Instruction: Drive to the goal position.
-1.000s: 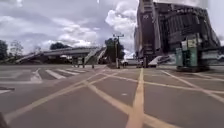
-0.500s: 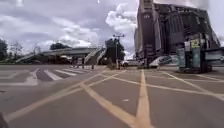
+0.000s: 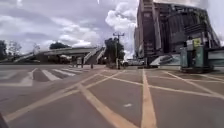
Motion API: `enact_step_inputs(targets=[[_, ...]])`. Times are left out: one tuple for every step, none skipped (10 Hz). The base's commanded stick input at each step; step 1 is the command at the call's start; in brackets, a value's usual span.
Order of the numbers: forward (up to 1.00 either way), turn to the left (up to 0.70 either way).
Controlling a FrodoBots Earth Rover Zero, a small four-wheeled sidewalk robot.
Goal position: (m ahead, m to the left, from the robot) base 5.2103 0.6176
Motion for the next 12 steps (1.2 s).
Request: enact_step_inputs(targets=[[0.45, 0.00], [0.45, 0.00], [0.45, 0.00], [0.45, 0.00], [0.45, 0.00], [0.45, 0.00], [0.45, 0.00], [0.45, 0.00], [0.45, 0.00], [0.45, 0.00], [0.45, 0.00], [0.45, 0.00]])
